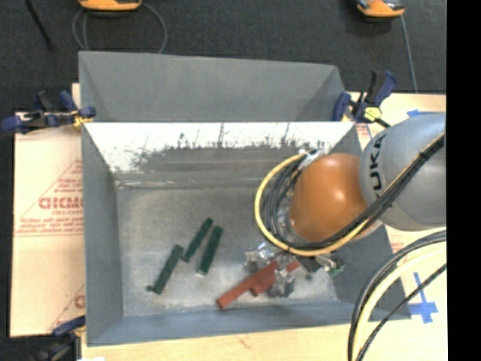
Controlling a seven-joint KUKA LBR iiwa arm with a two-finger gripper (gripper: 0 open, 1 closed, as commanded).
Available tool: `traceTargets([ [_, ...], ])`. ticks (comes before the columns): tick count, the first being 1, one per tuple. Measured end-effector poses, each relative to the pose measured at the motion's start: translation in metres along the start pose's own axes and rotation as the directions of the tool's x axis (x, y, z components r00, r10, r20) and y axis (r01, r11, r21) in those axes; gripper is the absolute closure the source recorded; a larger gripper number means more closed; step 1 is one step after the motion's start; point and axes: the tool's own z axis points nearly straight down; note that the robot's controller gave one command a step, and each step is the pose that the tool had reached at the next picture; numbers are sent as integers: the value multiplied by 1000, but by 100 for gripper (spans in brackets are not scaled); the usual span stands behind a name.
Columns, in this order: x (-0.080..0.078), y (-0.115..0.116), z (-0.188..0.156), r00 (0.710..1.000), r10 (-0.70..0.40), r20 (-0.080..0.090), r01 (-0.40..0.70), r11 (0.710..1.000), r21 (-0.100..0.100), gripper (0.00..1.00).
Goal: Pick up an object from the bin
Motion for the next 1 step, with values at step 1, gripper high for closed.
traceTargets([
  [1,-13,-15,-135,999,50,4,-50,999,5,100],
])
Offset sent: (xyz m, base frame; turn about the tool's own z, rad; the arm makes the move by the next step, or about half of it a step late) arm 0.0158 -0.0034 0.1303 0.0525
